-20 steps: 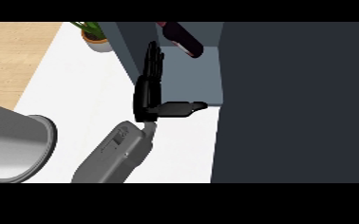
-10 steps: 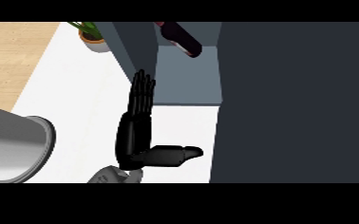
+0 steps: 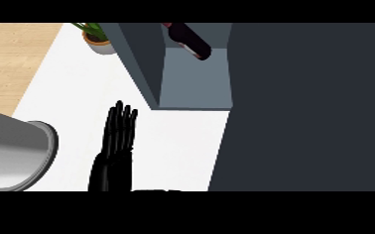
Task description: Pick up the wine, place it into the cabinet and close the cabinet
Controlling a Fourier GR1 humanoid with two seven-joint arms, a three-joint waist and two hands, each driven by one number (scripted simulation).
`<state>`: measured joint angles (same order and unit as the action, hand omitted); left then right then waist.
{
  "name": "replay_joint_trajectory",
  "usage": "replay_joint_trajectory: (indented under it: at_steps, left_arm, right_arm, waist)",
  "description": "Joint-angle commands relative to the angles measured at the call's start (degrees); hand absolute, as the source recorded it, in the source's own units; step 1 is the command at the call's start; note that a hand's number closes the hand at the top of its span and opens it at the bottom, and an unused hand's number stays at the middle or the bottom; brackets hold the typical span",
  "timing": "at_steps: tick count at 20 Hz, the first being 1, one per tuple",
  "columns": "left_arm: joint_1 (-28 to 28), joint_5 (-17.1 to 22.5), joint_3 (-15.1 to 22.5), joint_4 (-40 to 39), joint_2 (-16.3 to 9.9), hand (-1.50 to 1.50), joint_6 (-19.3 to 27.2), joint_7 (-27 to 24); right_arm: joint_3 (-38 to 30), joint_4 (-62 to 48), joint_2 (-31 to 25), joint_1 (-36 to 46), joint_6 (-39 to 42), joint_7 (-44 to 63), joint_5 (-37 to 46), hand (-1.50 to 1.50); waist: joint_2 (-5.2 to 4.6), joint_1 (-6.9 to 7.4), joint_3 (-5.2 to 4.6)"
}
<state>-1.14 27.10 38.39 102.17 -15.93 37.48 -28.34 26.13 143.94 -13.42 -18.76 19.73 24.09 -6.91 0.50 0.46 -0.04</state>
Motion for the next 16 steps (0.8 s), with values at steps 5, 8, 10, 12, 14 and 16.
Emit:
replay_joint_trajectory:
  at_steps: [5,8,10,12,14,16]
  left_arm:
    - [-8.97,1.56,-2.66,8.81,-7.98,-1.50,-3.14,-0.45]
    - [-14.22,3.86,-6.21,12.39,-12.20,-1.50,-6.22,-2.58]
    - [-14.58,4.07,-6.82,14.95,-13.48,-1.50,-6.25,-1.31]
    - [-15.73,5.71,-9.48,14.17,-14.50,-1.50,-8.91,-3.19]
    - [-17.25,5.81,-9.17,15.04,-14.28,-1.50,-8.21,-2.93]
    - [-17.30,8.91,-12.44,16.63,-17.03,-1.50,-10.88,-1.15]
  right_arm:
    - [11.66,11.49,0.65,1.85,-0.37,7.24,-0.52,1.50]
    - [12.32,11.25,2.15,3.43,-2.21,8.69,0.05,1.50]
    - [15.64,9.05,2.40,4.26,-1.61,9.37,1.02,1.50]
    - [16.01,5.84,4.53,7.21,-3.26,10.93,0.76,1.50]
    - [16.81,3.29,6.54,9.35,-4.22,11.59,0.11,1.50]
    - [17.86,0.67,8.35,10.32,-4.79,10.83,0.93,1.50]
  waist:
    - [0.00,0.33,-0.15]
    - [0.13,0.91,-0.28]
    - [0.22,0.76,-0.25]
    - [-0.04,1.20,-0.31]
    - [-0.09,1.71,-0.33]
    - [0.01,1.95,-0.38]
